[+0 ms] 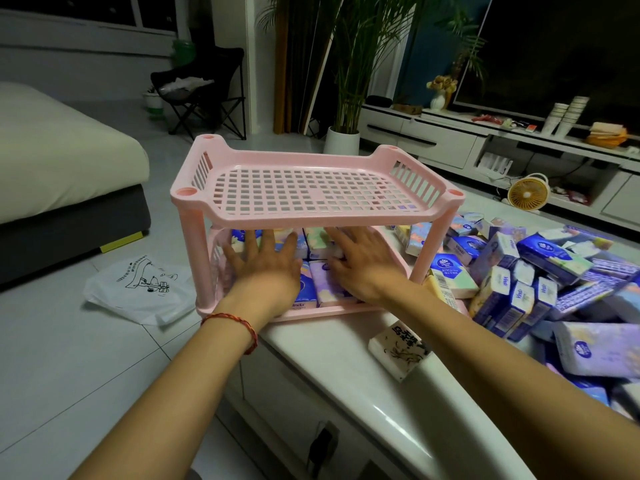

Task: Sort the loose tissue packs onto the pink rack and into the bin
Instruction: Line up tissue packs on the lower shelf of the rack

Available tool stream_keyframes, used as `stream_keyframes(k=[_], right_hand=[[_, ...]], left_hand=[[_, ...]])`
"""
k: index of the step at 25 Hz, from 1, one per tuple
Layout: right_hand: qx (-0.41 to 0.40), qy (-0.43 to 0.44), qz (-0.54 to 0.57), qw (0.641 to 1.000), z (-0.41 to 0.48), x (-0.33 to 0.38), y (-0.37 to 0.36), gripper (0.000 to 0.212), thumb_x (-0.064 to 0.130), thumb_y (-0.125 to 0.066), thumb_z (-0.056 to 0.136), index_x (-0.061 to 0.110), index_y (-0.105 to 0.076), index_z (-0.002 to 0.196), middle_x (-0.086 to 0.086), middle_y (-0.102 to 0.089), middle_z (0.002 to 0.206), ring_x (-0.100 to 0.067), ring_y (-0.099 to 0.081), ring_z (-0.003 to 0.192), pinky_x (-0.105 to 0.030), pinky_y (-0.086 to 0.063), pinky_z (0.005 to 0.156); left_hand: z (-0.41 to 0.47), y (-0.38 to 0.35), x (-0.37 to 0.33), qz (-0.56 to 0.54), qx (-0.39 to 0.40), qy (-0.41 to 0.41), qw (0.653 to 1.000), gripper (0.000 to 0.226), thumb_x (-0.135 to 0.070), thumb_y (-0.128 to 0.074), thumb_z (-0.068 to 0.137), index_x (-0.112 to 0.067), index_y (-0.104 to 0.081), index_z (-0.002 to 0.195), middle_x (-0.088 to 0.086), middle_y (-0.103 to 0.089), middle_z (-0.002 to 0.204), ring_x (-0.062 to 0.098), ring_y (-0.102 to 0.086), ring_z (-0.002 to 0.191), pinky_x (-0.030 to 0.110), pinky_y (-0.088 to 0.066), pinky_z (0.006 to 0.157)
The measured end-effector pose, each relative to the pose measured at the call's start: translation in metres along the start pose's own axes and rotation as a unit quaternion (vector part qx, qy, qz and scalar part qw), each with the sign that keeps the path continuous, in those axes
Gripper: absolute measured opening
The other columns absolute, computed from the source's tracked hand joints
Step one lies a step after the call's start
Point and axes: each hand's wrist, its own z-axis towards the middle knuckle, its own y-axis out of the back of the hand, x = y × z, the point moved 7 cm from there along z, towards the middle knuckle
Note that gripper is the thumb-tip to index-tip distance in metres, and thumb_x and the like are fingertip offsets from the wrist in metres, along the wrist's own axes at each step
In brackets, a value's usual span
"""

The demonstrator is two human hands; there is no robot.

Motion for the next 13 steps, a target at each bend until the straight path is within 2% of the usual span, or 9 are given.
stream_keyframes(k=[3,10,13], right_hand=[[0.029,0.002,-0.008,1.000,0.0015,-0.0022,-0.0091,0.052,0.035,-0.034,0.099,0.027,-0.020,0.148,-0.002,-0.014,0.156,-0.022,-0.009,0.144,-0.040,-0.007,0.117],[0.011,0.007,0.004,1.000,-0.0007,-0.0014,-0.0085,0.048,0.035,-0.034,0.100,0.025,-0.026,0.146,-0.004,-0.018,0.156,-0.022,-0.013,0.143,-0.040,-0.010,0.117],[0.028,0.004,0.014,0.999,-0.0012,-0.0004,-0.0141,0.051,0.039,-0.033,0.099,0.024,-0.023,0.147,-0.004,-0.014,0.157,-0.023,-0.009,0.145,-0.041,-0.008,0.118]], left_hand=[[0.0003,-0.0034,0.0028,0.007,0.027,-0.004,1.000,0.050,-0.036,-0.018,0.101,-0.032,-0.002,0.148,0.008,0.006,0.157,0.033,0.008,0.144,0.058,-0.002,0.114],[-0.0031,-0.0034,0.0018,0.013,0.035,-0.019,0.999,0.051,-0.038,-0.018,0.101,-0.031,-0.002,0.148,0.008,0.008,0.157,0.033,0.008,0.144,0.056,-0.004,0.115],[-0.0052,-0.0036,0.0015,0.008,0.052,-0.013,0.999,0.051,-0.038,-0.019,0.101,-0.031,-0.002,0.148,0.008,0.009,0.157,0.033,0.010,0.144,0.057,-0.001,0.114]])
